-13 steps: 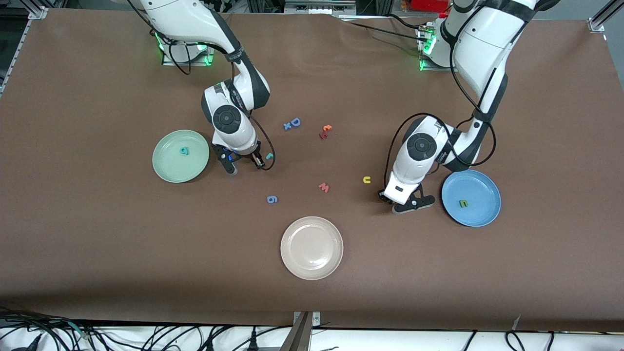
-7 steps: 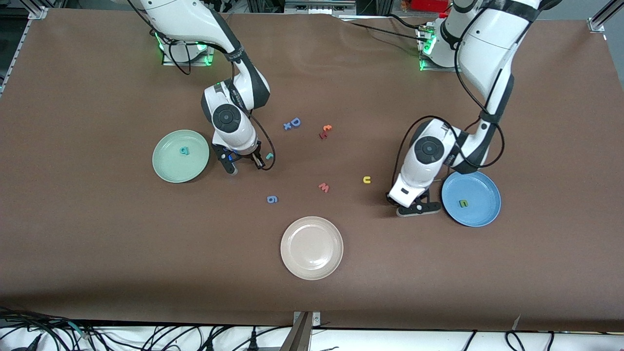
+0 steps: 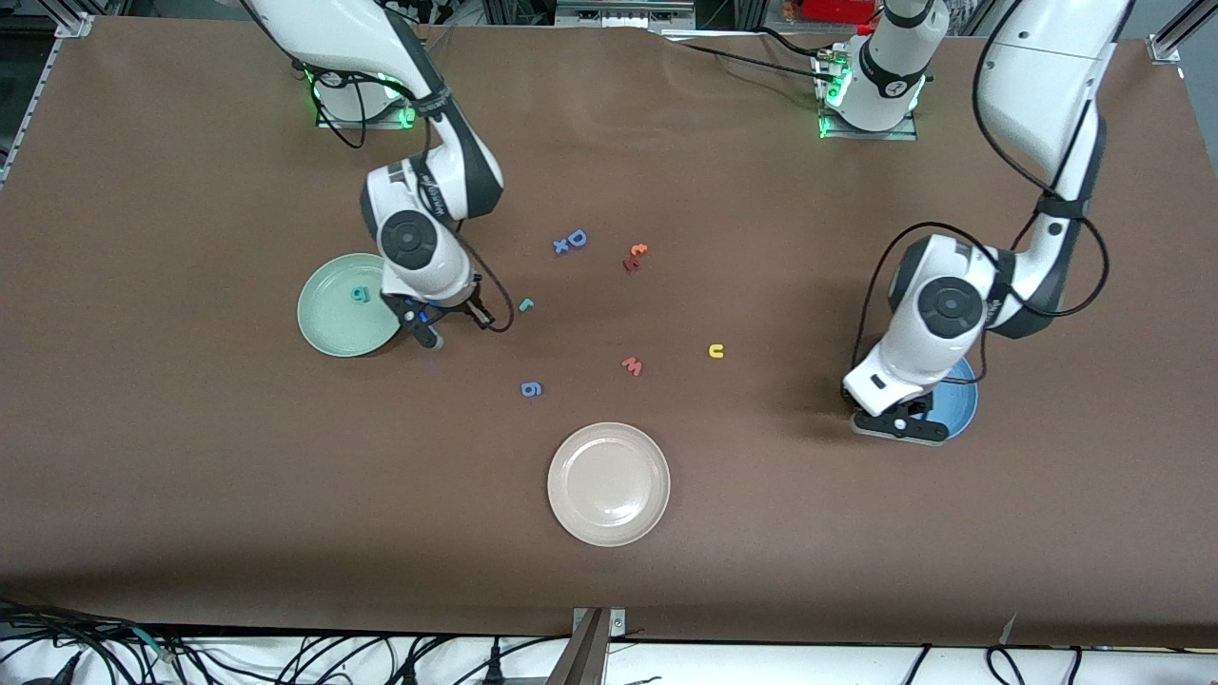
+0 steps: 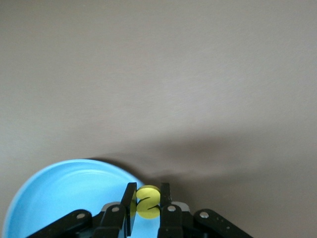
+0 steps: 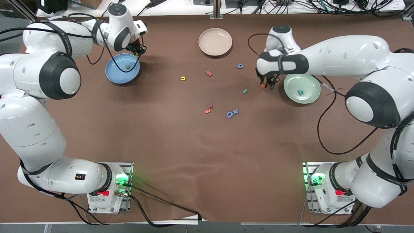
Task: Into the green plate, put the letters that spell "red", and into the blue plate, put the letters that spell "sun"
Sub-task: 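Place the yellow 2 in the blue plate and the 6 in the green plate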
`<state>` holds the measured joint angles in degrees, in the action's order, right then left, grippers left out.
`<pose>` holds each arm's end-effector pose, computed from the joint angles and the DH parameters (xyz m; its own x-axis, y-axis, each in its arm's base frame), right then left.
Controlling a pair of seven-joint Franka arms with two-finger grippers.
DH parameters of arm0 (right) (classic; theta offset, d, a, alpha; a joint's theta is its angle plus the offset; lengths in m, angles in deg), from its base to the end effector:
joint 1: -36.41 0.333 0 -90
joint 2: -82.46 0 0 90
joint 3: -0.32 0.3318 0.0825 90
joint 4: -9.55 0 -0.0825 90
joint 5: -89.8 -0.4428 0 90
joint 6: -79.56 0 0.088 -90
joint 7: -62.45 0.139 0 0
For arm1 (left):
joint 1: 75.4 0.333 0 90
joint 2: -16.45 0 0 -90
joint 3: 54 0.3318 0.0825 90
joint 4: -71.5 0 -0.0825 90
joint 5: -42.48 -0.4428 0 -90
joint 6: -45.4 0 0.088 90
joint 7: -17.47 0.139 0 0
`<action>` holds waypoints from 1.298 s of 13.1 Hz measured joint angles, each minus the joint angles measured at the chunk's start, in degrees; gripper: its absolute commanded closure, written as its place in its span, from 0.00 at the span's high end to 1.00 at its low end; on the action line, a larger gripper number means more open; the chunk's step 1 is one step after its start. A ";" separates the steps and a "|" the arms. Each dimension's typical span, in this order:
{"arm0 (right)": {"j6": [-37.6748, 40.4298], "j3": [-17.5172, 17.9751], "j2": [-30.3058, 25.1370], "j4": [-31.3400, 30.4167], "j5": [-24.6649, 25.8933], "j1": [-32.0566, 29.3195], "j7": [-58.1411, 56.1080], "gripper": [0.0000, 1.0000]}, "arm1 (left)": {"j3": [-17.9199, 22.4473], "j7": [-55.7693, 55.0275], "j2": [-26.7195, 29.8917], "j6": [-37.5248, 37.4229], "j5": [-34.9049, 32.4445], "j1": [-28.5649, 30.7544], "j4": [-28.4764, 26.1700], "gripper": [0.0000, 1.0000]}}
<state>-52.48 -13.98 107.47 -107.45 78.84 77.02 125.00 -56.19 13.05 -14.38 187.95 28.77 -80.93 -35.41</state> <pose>0.5523 0.2774 0.1564 0.7199 -0.6888 -0.0852 -0.6774 -0.7240 0.1301 0.6936 -0.0899 0.1727 0.9677 -0.2379 0.0832 -0.2257 -0.9649 -0.1344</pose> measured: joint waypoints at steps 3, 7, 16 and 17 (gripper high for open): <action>6.93 -6.34 -3.42 -0.02 0.00 -0.10 -12.37 0.17 | 0.00 9.01 -0.02 -0.06 1.72 3.43 -1.49 0.13; 11.25 -12.75 -4.12 -0.92 -0.03 -0.78 -25.27 0.17 | 0.02 15.91 -0.02 -0.06 1.76 6.93 -2.84 1.00; 11.24 -13.02 -1.24 -5.56 -5.19 -2.33 -30.49 0.90 | -3.25 12.10 1.63 -2.58 11.14 4.11 -2.92 1.00; 11.24 -13.02 -1.01 -5.56 -5.28 -2.34 -30.59 1.00 | -3.36 7.74 1.68 -2.74 11.50 2.21 -2.92 1.00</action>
<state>-41.24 -26.99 106.46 -113.01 73.57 74.68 94.41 -59.54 20.79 -12.70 185.21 40.27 -78.72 -38.33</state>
